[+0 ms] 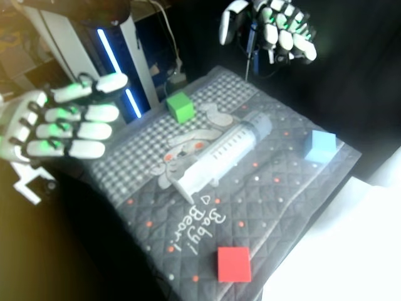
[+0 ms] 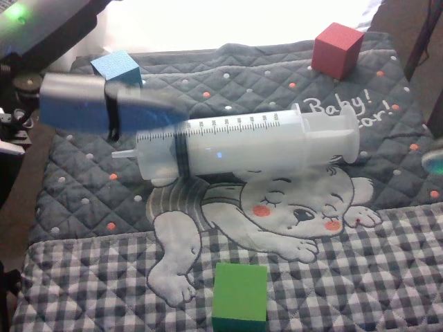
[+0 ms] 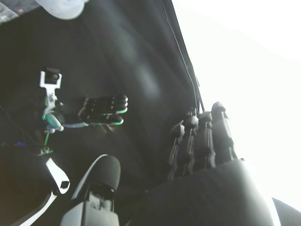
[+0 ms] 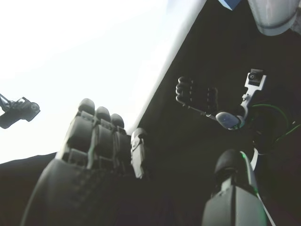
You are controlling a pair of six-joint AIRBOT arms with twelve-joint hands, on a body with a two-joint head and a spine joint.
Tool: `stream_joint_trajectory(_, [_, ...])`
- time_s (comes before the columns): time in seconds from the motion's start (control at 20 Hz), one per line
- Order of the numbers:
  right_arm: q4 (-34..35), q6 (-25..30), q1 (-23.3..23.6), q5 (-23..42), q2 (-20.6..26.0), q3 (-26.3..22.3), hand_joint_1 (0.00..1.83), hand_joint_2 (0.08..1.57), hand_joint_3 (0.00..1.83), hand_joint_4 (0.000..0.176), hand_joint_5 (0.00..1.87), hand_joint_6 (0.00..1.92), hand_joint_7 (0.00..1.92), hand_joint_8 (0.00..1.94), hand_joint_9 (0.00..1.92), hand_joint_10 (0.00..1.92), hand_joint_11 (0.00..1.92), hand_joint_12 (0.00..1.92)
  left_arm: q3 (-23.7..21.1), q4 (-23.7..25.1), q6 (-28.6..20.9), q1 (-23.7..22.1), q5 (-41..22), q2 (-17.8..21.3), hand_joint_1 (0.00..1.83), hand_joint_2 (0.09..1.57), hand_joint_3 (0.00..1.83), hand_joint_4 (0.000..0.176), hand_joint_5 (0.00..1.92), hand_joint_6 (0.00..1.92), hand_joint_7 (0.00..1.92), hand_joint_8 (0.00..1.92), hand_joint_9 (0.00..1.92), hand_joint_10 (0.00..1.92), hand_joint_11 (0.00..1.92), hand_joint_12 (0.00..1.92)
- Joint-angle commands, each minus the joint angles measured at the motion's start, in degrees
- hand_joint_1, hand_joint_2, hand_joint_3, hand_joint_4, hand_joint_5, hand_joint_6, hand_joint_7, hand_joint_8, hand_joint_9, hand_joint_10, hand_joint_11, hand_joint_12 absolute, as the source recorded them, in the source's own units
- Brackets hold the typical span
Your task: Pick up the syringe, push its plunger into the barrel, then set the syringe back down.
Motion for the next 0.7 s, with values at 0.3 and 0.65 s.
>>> stream_joint_trajectory(0.3, [0.9, 0.3, 0.6, 6.8, 0.0, 0.4, 0.64, 0.59, 0.00, 0.084, 0.05, 0.00, 0.17, 0.00, 0.18, 0.00, 0.00, 0.59, 2.8, 7.7, -6.8, -6.2, 2.6, -2.2, 0.51, 0.76, 0.00, 0.000, 0.09, 0.00, 0.10, 0.00, 0.08, 0.01, 0.10, 0.06])
stream_joint_trajectory(0.65, [0.9, 0.3, 0.6, 6.8, -0.5, 0.6, 0.59, 0.64, 0.00, 0.108, 0.07, 0.00, 0.20, 0.00, 0.17, 0.00, 0.00, 0.45, 4.9, 20.6, -10.7, -14.5, 16.3, -5.3, 0.67, 0.68, 0.00, 0.024, 0.03, 0.01, 0.05, 0.00, 0.06, 0.01, 0.12, 0.10])
